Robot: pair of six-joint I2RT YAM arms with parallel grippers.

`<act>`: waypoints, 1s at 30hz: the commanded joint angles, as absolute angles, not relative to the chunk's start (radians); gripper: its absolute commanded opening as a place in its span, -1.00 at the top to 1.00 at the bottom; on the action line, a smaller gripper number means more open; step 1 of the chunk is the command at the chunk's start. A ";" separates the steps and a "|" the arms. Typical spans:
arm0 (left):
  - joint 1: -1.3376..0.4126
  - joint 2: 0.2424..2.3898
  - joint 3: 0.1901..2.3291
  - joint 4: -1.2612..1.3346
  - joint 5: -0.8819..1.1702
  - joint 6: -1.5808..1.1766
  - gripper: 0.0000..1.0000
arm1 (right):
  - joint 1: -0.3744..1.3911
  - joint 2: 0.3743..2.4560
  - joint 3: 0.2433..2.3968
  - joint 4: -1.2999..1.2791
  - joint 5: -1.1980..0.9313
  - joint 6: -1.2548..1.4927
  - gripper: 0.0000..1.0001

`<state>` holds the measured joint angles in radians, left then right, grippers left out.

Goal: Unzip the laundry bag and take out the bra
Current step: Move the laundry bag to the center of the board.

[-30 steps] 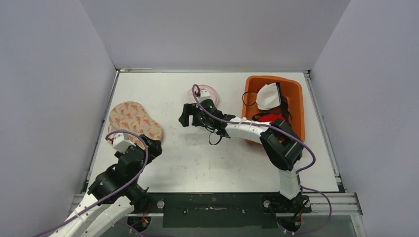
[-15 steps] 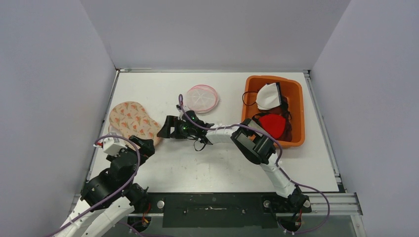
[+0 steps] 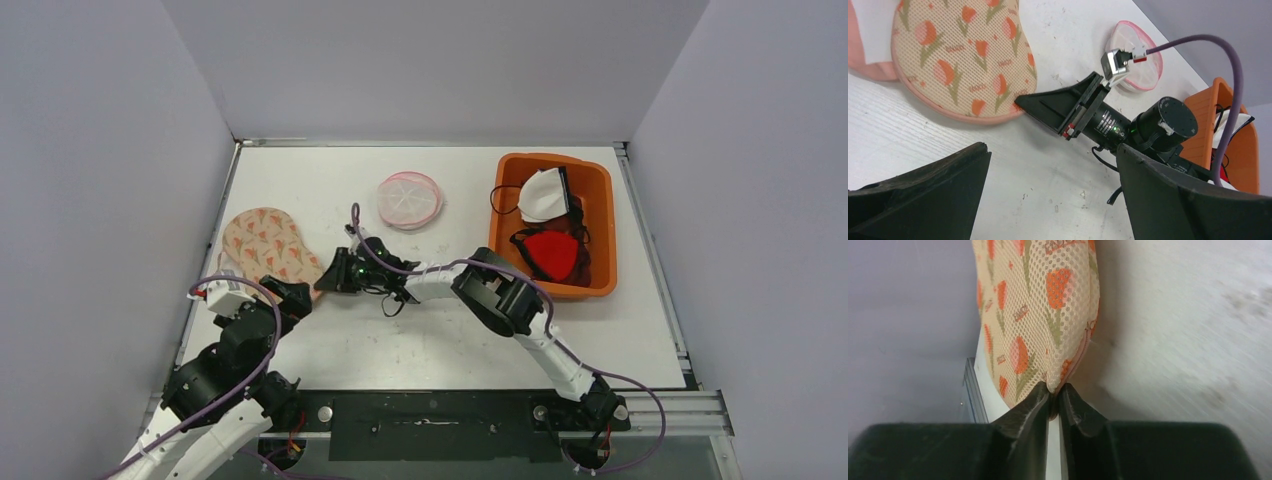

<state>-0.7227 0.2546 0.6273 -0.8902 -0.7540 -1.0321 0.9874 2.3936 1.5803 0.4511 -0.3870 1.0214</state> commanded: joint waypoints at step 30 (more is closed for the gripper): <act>-0.750 0.379 0.317 -0.456 -0.319 -1.106 -0.95 | 0.798 1.202 0.548 0.136 -0.474 0.561 0.89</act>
